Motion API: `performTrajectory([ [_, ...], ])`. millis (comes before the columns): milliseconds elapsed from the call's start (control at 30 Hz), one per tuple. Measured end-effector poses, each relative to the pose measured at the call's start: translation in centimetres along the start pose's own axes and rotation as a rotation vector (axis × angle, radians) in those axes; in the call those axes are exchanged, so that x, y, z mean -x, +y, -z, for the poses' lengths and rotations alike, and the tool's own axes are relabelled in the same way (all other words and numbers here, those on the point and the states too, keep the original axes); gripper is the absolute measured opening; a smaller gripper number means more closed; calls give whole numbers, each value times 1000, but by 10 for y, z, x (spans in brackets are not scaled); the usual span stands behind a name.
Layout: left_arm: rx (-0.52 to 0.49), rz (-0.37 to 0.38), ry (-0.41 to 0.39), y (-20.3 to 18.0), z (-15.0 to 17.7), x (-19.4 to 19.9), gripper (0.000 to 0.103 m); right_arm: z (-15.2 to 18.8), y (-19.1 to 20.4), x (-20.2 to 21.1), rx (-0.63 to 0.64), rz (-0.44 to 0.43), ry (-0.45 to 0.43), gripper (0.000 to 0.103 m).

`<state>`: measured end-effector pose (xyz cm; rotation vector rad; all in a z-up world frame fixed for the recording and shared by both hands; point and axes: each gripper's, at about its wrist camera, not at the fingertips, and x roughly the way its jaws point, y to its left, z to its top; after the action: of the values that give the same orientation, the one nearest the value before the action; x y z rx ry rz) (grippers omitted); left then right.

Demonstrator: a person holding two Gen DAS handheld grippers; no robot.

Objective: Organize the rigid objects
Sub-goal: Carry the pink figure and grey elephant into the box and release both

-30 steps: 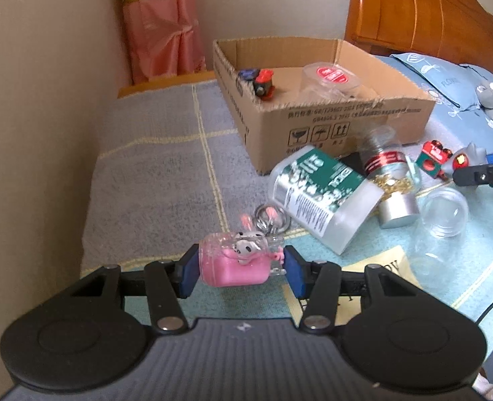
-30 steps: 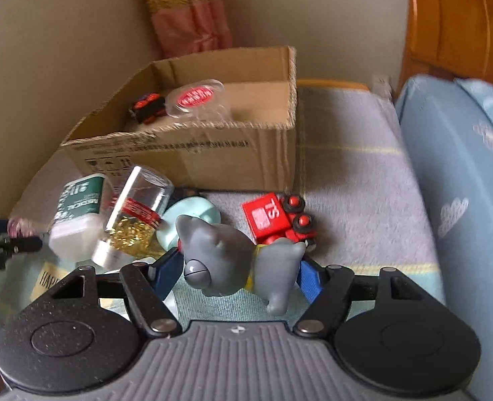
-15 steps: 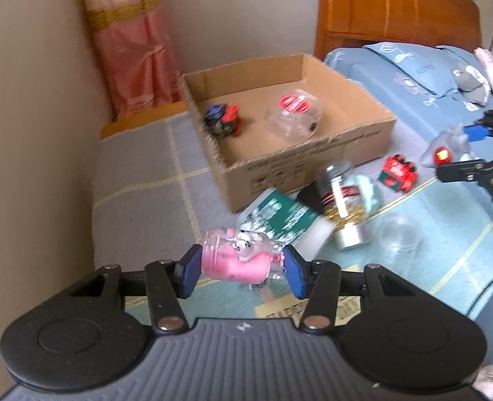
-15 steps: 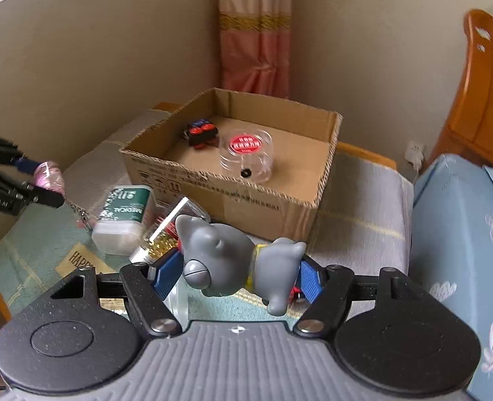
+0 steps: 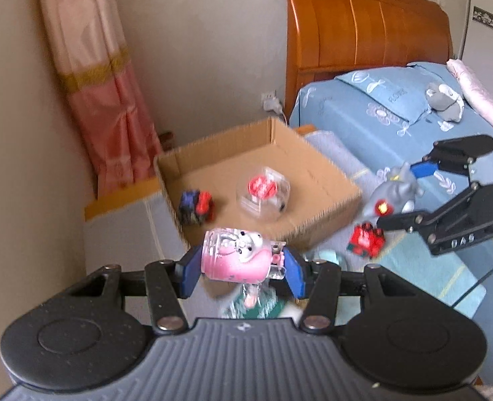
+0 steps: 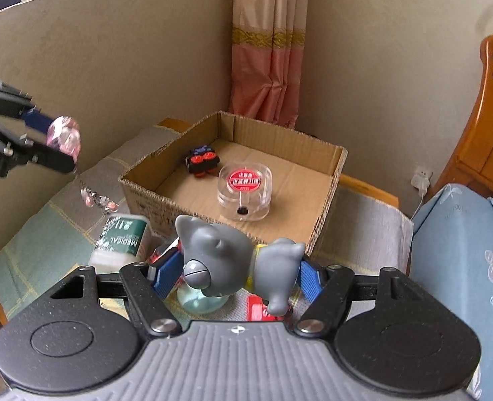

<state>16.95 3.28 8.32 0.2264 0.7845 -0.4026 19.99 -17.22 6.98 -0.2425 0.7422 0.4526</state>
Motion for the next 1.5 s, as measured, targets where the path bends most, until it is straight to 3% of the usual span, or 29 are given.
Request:
performTrajectory([
  [233,12,-11,-22,9,-33,-30,51,-23,-6,-5,-2,7,-23,76],
  [467,32,-18,23,14,-33,-67,51,-40,-9,-14,4,13,-29,76],
  [533,43,-25,42,15,-28,-74,54,-43,-9,-18,3,15,-27,76],
  [600,60,-30,34,18,-22,-77,77,-45,-10,-23,5,18,-22,76],
  [667,63,-41,9,20,-18,-75,89,-47,-11,-26,3,18,-19,76],
  [1100,57,-69,-15,24,13,-44,91,-62,-8,-62,-7,18,29,76],
  [1200,57,-76,-22,25,19,-38,95,-65,-7,-71,-13,31,37,79],
  [1333,56,-90,-32,24,23,-31,96,-65,-4,-71,-9,78,26,103],
  [1500,66,-90,-27,21,27,-28,97,-62,4,-55,7,79,5,103],
])
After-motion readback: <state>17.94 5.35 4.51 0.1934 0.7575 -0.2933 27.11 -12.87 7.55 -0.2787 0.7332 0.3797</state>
